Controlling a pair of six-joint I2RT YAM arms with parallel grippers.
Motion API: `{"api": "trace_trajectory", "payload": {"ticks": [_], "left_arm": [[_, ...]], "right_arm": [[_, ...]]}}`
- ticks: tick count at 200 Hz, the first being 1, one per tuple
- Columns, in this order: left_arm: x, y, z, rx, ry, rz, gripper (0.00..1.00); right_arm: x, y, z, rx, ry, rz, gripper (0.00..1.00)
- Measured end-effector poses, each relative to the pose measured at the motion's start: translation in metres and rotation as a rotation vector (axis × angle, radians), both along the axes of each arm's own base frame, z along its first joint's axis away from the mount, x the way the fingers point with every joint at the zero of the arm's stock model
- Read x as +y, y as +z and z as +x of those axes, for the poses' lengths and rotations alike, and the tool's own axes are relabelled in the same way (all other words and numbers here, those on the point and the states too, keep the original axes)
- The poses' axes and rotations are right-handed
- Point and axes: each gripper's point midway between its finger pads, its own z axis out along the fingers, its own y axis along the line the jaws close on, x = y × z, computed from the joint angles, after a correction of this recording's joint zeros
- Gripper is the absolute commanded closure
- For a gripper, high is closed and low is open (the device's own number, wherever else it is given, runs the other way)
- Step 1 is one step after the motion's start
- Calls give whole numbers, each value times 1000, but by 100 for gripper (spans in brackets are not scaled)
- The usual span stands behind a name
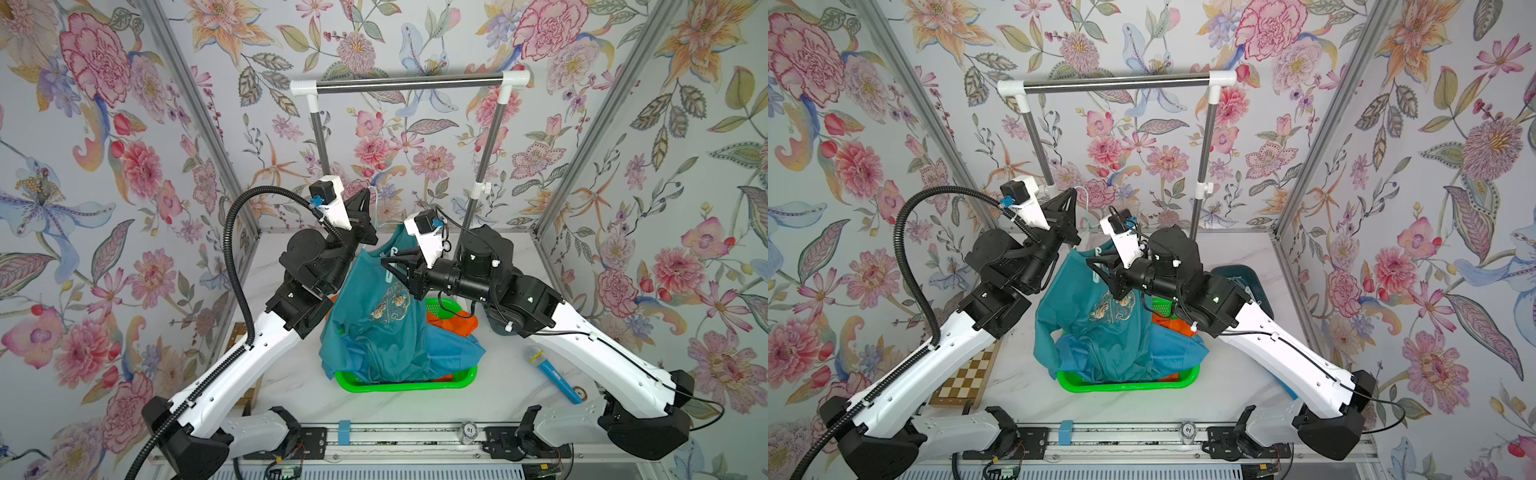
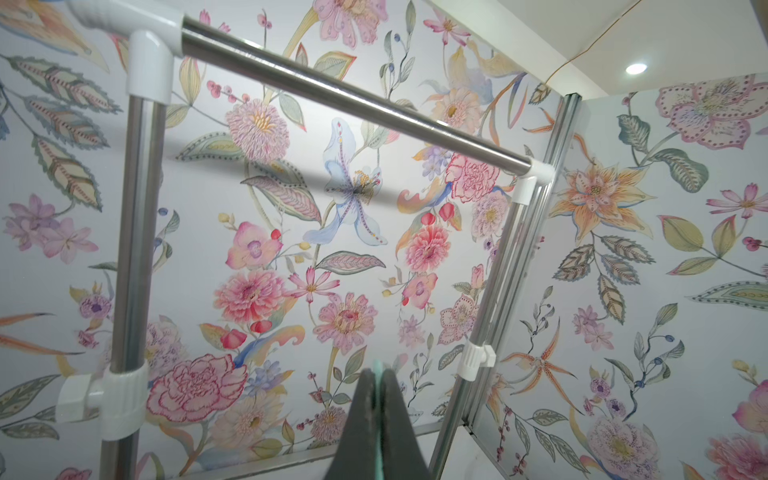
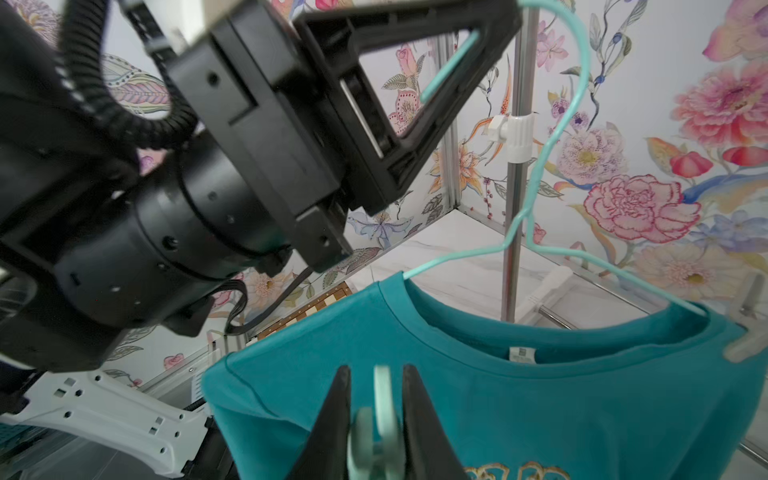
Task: Use clothespins to secure the t-shirt on both sides of the hanger
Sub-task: Place the hanger in the basket.
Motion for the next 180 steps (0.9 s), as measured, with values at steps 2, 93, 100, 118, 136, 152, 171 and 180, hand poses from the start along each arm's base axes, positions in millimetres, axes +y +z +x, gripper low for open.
{"api": "trace_trajectory", "payload": {"ticks": [2,93,100,118,136,152,171,180], "left_arm": [[-1,2,-1,-4,1,2,97],[-32,19,-9,13,147,58,99],[-37,20,-9,16,158,63,100],[-46,25,-7,19,197,72,100],[-52,28,-5,22,231,84,100],[-54,29,-3,19,246,92,100],[-62,31,-4,-10,214,116,98],[-70,33,-6,-36,173,134,97]], "right_arm": [[0,0,0,-5,-7,2,89],[-83,38,7,-65,-357,296,87],[-87,45,6,-67,-363,329,87],[-92,56,2,-67,-372,376,87],[-89,54,1,-60,-371,375,88],[-84,52,0,-51,-363,373,88],[-82,50,-3,-38,-353,378,87],[-81,48,-4,-34,-350,381,87]]}}
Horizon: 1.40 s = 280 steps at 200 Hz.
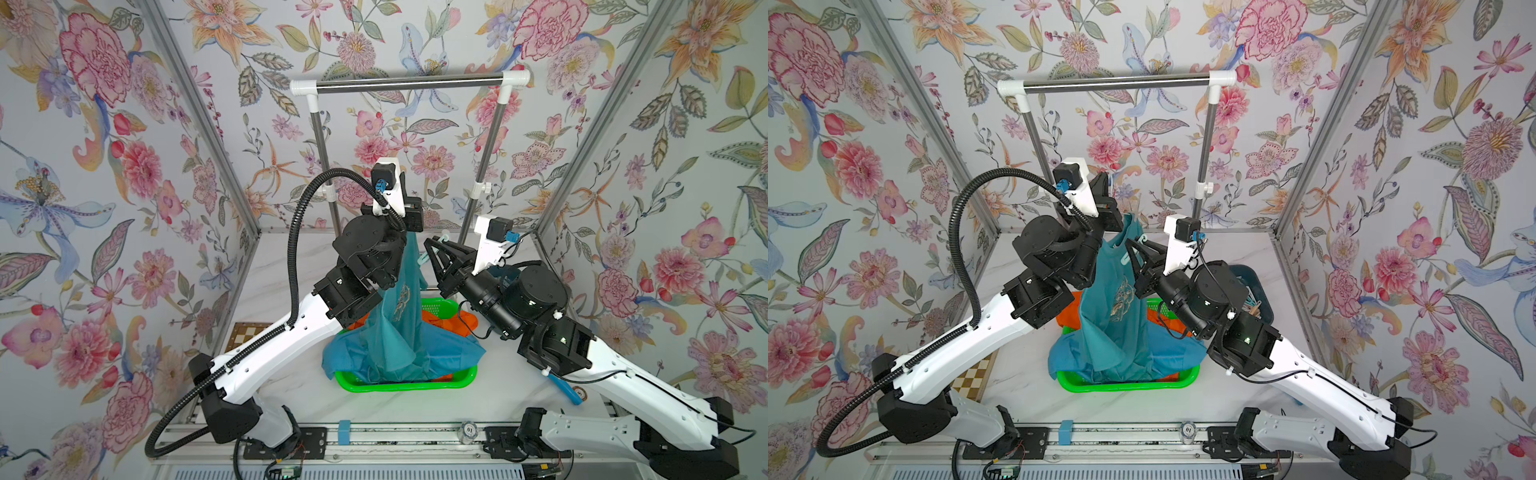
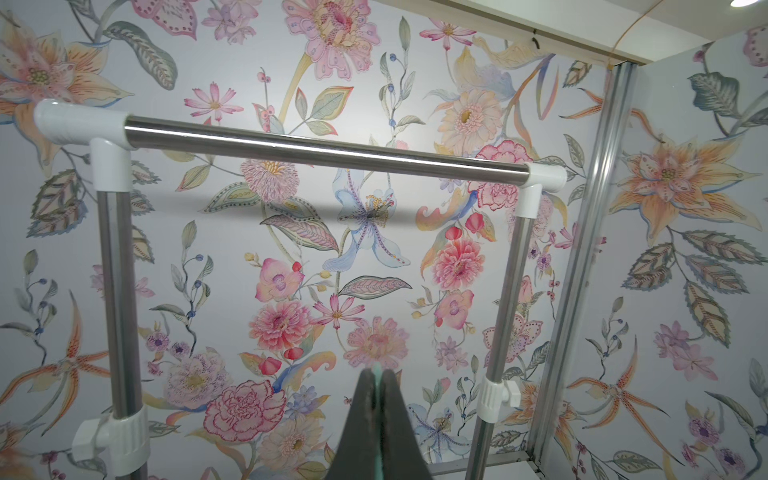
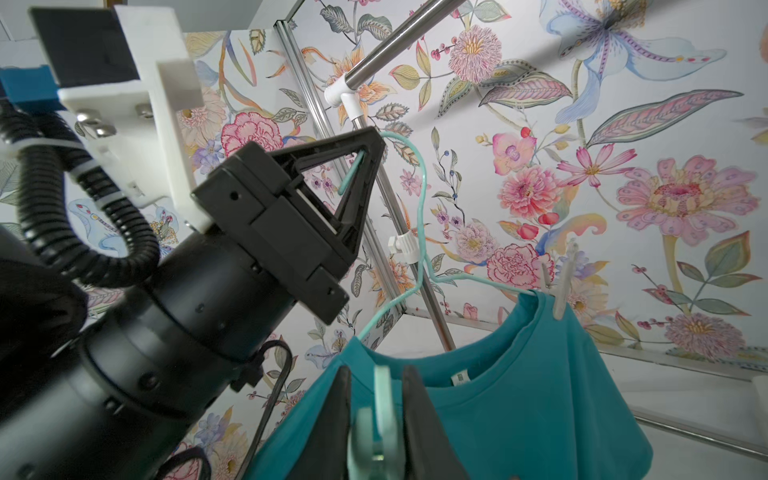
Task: Use clothespins to secure the t-shirt on both sides of the hanger
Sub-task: Place the hanger in the basket.
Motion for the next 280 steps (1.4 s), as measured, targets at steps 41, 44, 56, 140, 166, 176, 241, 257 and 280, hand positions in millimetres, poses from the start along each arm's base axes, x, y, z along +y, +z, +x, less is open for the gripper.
{"api": "trace_trajectory", "payload": {"ticks": [41,44,56,140,166,176,241,257,280], "left_arm": [[-36,0,-9,-80,-232,133,97],[-37,-1,-9,-82,-245,142,97],[-38,-4,-3,-85,-299,166,96],[-28,-18,0,-41,-469,128,97],[-18,-31,-10,-3,-486,80,96],[-15,-36,-14,11,-496,59,96],[4,-122,-18,181,-532,-69,93],[17,-161,-10,264,-504,-97,93],[34,-215,-3,382,-460,-128,93]], "right_arm": [[-1,-6,-2,15,-4,-2,88],[-2,-7,-3,16,-5,-2,88],[-8,-5,-5,14,-15,6,88],[-35,-6,-6,14,-104,-5,88],[-48,-3,-7,6,-143,-10,87],[-55,1,-8,0,-153,-1,87],[-82,5,-11,-9,-213,21,87],[-82,0,-9,-3,-221,5,87],[-82,-7,-4,7,-234,-19,87]]}}
